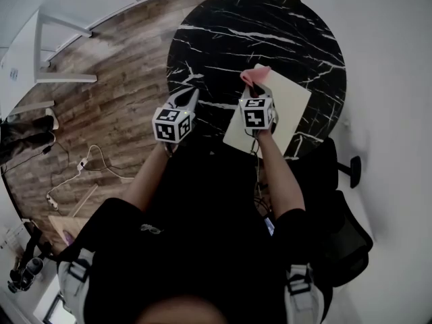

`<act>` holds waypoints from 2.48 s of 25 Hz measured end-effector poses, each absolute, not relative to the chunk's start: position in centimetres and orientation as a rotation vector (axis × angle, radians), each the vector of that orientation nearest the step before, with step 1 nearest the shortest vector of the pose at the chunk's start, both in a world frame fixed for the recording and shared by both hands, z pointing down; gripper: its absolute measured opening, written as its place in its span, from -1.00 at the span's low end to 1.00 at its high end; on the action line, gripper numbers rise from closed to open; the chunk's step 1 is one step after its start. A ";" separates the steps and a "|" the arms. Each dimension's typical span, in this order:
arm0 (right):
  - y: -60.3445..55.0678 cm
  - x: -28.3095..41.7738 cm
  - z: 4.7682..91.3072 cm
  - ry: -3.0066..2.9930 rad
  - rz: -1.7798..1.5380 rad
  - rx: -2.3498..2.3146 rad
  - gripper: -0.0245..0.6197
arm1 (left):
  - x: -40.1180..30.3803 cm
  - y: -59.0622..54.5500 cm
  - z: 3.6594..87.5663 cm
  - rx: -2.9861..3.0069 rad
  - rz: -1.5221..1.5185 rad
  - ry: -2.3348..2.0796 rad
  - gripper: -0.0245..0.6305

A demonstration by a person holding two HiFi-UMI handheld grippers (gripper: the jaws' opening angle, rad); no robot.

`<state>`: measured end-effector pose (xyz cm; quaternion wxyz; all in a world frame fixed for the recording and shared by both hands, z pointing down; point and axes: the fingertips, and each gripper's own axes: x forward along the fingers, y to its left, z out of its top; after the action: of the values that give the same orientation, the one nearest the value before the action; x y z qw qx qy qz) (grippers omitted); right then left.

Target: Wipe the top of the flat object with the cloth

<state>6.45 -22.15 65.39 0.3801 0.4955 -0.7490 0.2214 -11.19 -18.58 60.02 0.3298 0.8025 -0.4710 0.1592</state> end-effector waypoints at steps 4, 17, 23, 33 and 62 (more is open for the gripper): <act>-22.3 6.4 62.3 -1.946 0.544 1.397 -0.87 | -11.2 -19.1 58.3 2.191 0.428 -1.199 -0.93; -15.2 9.4 50.7 -2.072 0.619 1.924 -0.88 | -2.0 -16.8 52.2 2.499 0.364 -0.785 -0.93; -10.8 11.6 48.3 -2.059 0.574 1.996 -0.89 | 1.5 -13.2 49.0 2.583 0.336 -0.765 -0.93; 1.4 13.2 42.3 -2.165 0.343 1.958 -0.89 | 4.3 -2.2 43.3 2.685 0.246 -0.907 -0.93; 14.5 13.7 33.1 -2.243 0.051 2.152 -0.90 | 2.2 9.5 33.5 2.880 0.075 -1.065 -0.93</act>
<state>13.75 14.45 33.11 0.0163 0.6923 -0.7213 0.0163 2.17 9.50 33.52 0.0350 0.9371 -0.3464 0.0245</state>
